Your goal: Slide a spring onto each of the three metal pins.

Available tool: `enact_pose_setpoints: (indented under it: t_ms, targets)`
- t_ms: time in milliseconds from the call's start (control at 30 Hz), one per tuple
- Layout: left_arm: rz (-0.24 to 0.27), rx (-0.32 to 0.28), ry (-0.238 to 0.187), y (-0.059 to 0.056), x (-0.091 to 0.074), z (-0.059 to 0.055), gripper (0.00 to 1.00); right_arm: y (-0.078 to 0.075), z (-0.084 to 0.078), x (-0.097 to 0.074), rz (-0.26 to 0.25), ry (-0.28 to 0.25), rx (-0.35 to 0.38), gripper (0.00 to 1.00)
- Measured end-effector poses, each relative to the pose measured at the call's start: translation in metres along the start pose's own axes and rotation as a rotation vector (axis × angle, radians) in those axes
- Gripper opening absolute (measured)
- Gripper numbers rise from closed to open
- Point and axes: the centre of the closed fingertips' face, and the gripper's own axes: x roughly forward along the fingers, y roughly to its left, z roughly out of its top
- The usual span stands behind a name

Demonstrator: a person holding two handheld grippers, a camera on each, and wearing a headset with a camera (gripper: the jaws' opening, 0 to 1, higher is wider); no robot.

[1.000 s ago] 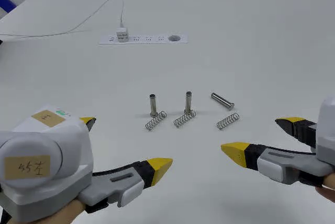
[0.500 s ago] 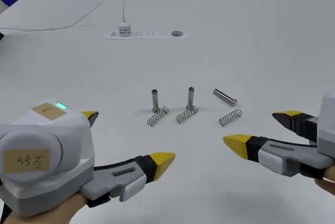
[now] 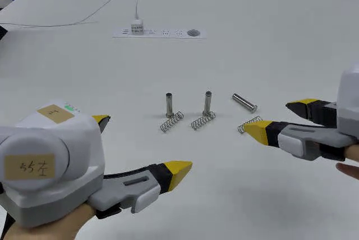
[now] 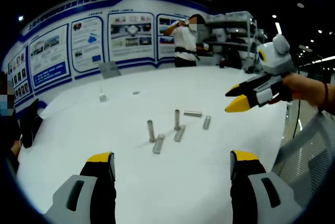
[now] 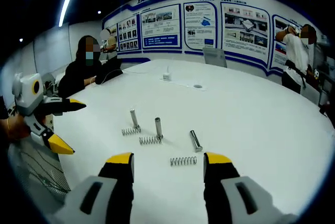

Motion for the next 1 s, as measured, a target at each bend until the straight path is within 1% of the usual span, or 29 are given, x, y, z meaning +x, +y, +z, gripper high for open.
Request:
enact_pose_setpoints:
  t_ms: [267, 433, 533, 733, 1000]
  targets:
    - [-0.008, -0.014, -0.004, 0.0, 0.0, 0.0, 0.92, -0.013, 0.009, 0.017, 0.015, 0.023, -0.026, 0.48]
    - [-0.016, -0.014, -0.009, -0.002, 0.001, 0.001, 0.93, -0.021, 0.015, 0.027, 0.024, 0.034, -0.034, 0.42]
    - [-0.021, -0.024, -0.013, -0.002, 0.001, 0.002, 0.93, -0.025, 0.017, 0.034, 0.028, 0.043, -0.056, 0.39]
    - [-0.024, -0.029, -0.016, -0.003, 0.001, 0.002, 0.92, -0.032, 0.015, 0.052, 0.042, 0.066, -0.069, 0.33]
    - [-0.036, -0.031, -0.011, -0.005, 0.001, 0.001, 0.91, -0.039, 0.011, 0.075, 0.052, 0.095, -0.084, 0.3]
